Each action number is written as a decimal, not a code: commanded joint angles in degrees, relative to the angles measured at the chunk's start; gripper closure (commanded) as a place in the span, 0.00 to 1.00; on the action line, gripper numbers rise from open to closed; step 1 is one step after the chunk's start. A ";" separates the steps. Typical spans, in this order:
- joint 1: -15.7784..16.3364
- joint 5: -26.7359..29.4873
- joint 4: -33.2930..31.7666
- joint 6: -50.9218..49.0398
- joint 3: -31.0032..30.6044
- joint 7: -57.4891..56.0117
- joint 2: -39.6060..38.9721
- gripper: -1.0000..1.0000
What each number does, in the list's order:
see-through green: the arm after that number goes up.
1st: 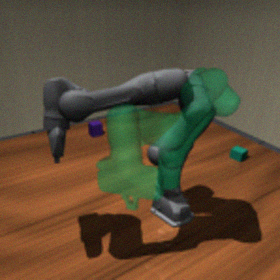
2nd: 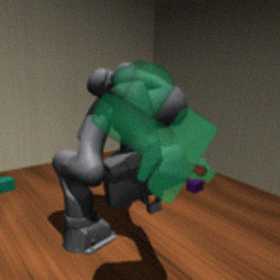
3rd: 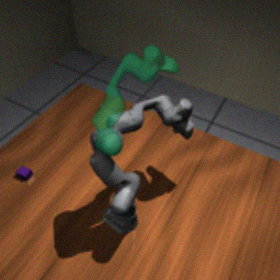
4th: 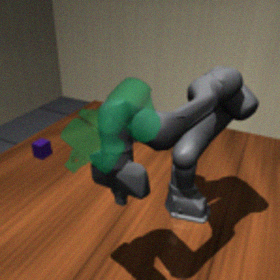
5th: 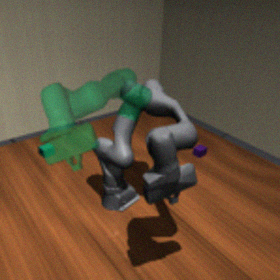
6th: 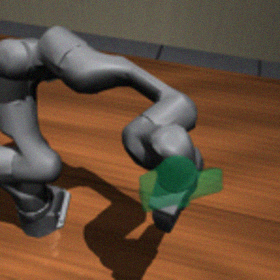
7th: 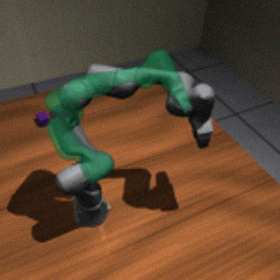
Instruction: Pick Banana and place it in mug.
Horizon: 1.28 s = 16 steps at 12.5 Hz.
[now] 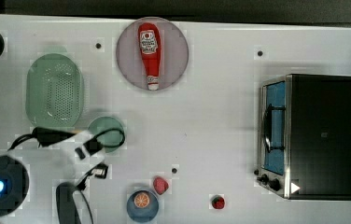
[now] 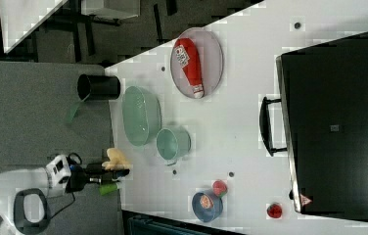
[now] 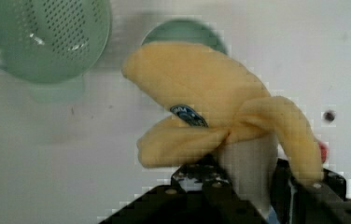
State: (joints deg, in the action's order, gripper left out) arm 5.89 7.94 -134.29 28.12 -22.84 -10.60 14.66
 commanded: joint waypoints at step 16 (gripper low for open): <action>-1.39 -4.49 -1.74 23.99 1.52 22.27 -19.70 0.00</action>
State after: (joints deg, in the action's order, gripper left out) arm 4.32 4.24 -137.08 51.73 -22.24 7.99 -6.16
